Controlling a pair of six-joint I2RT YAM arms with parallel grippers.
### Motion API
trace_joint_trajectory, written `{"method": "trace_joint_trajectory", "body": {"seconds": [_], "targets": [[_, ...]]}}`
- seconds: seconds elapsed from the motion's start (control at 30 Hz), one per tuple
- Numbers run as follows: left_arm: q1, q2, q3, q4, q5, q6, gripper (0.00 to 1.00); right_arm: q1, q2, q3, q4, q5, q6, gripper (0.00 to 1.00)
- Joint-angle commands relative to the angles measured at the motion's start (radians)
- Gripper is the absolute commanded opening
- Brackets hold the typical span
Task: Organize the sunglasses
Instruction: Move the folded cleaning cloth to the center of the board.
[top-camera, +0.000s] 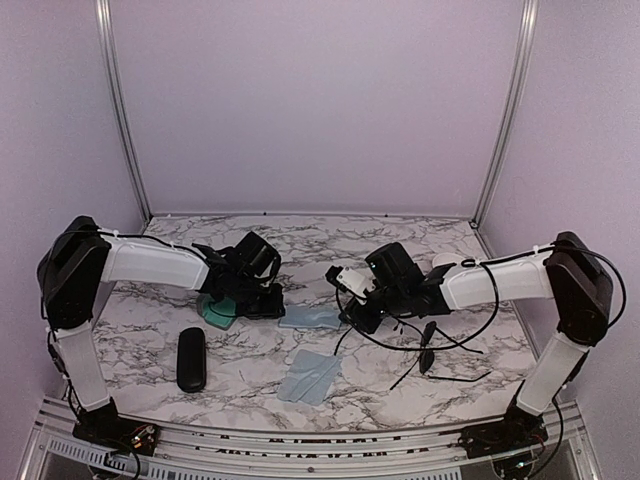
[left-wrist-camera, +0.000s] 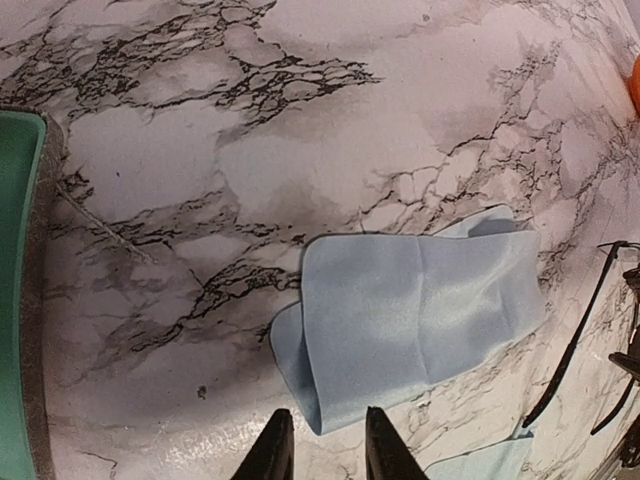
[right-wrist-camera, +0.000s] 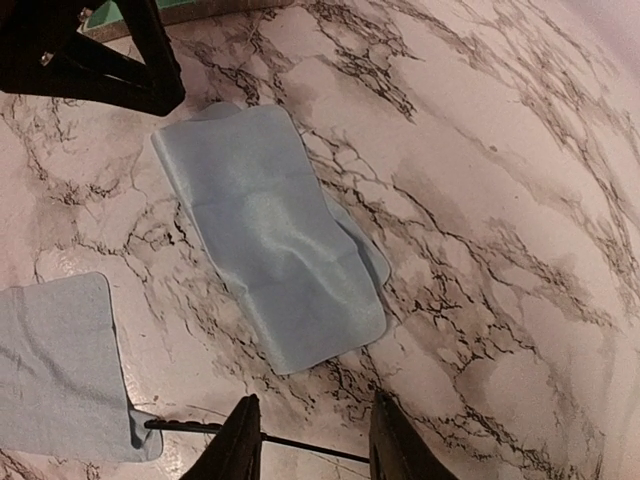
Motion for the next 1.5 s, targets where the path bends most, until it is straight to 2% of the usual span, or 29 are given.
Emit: {"method": "trace_joint_trajectory", "body": {"seconds": [0.0, 0.57, 0.83, 1.33, 1.47], "targets": [[-0.002, 0.027, -0.019, 0.026, 0.034, -0.048, 0.25, 0.005, 0.006, -0.002, 0.044, -0.015, 0.029, 0.36], [-0.002, 0.077, -0.010, 0.059, 0.046, -0.054, 0.24, 0.021, 0.028, -0.005, 0.045, -0.012, 0.043, 0.35], [-0.002, 0.082, -0.006, 0.076, 0.060, -0.057, 0.19, 0.025, 0.034, -0.013, 0.047, -0.016, 0.047, 0.35], [-0.016, 0.075, 0.004, 0.077, 0.062, -0.061, 0.16, 0.027, 0.043, -0.013, 0.051, -0.018, 0.046, 0.34], [-0.016, 0.076, 0.007, 0.077, 0.058, -0.062, 0.05, 0.027, 0.043, -0.013, 0.051, -0.022, 0.047, 0.34]]}}
